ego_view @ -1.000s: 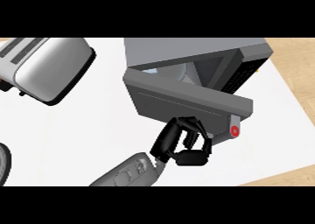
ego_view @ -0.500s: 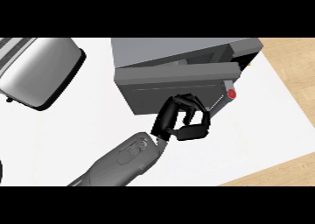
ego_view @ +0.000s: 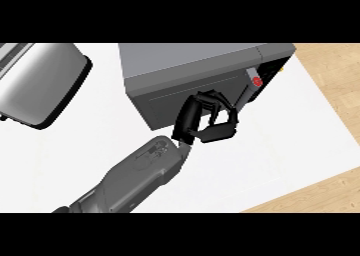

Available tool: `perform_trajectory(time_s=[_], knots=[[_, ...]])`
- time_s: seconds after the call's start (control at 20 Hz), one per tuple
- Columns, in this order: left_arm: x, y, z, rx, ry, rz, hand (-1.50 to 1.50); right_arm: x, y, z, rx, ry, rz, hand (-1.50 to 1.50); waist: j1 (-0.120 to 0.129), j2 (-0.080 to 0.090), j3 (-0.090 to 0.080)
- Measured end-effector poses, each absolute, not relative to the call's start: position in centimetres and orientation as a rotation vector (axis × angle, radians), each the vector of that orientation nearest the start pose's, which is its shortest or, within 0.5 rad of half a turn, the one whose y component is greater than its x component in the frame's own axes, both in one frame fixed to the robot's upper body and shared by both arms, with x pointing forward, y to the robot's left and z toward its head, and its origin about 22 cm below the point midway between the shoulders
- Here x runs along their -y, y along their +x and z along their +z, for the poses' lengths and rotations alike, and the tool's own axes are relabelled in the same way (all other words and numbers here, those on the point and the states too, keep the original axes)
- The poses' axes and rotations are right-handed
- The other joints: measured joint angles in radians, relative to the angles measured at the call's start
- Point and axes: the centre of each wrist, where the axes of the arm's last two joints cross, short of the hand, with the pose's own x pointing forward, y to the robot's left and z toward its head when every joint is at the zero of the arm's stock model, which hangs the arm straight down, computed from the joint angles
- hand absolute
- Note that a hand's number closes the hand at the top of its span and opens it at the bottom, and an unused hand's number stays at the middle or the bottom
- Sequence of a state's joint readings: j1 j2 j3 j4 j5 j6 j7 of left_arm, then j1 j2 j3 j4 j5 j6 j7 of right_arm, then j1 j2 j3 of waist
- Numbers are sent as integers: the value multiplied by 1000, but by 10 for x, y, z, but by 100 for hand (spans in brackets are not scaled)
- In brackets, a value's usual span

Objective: Pick up the milk, place it into the microwave and close the microwave

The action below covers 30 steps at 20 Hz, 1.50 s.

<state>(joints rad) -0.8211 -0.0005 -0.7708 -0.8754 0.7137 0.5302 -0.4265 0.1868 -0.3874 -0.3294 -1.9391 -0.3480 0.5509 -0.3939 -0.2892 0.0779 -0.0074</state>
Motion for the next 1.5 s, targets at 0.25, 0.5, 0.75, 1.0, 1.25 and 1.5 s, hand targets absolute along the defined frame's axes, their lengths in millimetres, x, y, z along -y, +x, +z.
perform_trajectory(time_s=[0.25,0.5,0.75,1.0,1.25,1.5], knots=[[-13,329,26,1777,-325,-182,150,373,186,117,2181,172,426,-150,-4,2,2],[-13,329,24,1797,-343,-166,150,379,191,126,2188,155,428,-150,-6,3,3],[-12,330,23,1810,-350,-147,150,386,196,134,2188,135,431,-150,-9,3,4],[-12,330,21,1827,-356,-132,150,393,200,143,2193,110,437,-150,-12,5,5],[-12,330,20,1842,-364,-118,150,401,204,154,2203,80,451,-150,-15,5,6],[-12,330,19,1853,-369,-106,150,408,207,163,2209,62,463,-150,-16,7,7]])
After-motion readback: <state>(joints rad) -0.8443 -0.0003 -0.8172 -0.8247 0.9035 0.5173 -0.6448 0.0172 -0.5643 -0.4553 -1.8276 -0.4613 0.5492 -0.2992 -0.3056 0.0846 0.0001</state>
